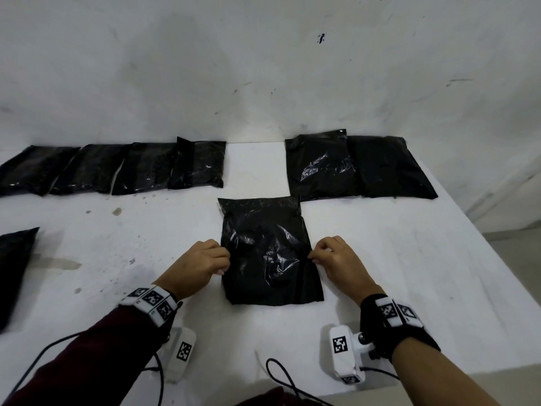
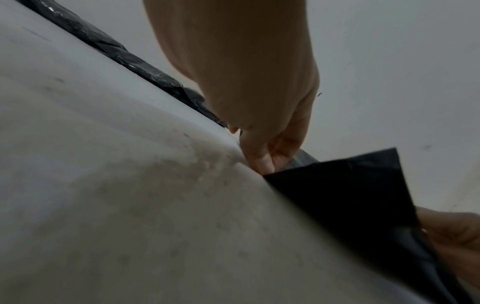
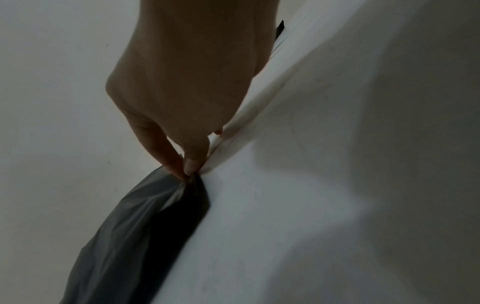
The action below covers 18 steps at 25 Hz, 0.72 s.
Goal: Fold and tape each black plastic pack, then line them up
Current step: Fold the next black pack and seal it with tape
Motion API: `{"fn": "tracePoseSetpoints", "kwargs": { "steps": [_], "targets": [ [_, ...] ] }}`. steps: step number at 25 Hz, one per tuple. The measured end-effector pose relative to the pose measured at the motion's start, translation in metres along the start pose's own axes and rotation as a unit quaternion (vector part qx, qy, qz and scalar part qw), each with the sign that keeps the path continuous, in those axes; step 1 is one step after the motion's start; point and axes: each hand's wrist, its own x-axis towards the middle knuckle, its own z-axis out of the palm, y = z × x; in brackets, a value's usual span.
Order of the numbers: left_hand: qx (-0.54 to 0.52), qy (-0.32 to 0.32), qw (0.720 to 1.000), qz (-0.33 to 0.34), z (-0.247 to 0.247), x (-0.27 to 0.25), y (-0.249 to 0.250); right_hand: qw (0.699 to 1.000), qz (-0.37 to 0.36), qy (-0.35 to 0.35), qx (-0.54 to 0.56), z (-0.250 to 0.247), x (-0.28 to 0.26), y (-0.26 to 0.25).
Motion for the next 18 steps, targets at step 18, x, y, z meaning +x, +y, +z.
{"fn": "tracePoseSetpoints", "kwargs": {
  "steps": [18],
  "targets": [
    [-0.287, 0.105, 0.898, -0.315, 0.01, -0.008, 0.013, 0.999, 0.011, -0.026, 0.046, -0.008, -0.012, -0.007]
  ]
}}
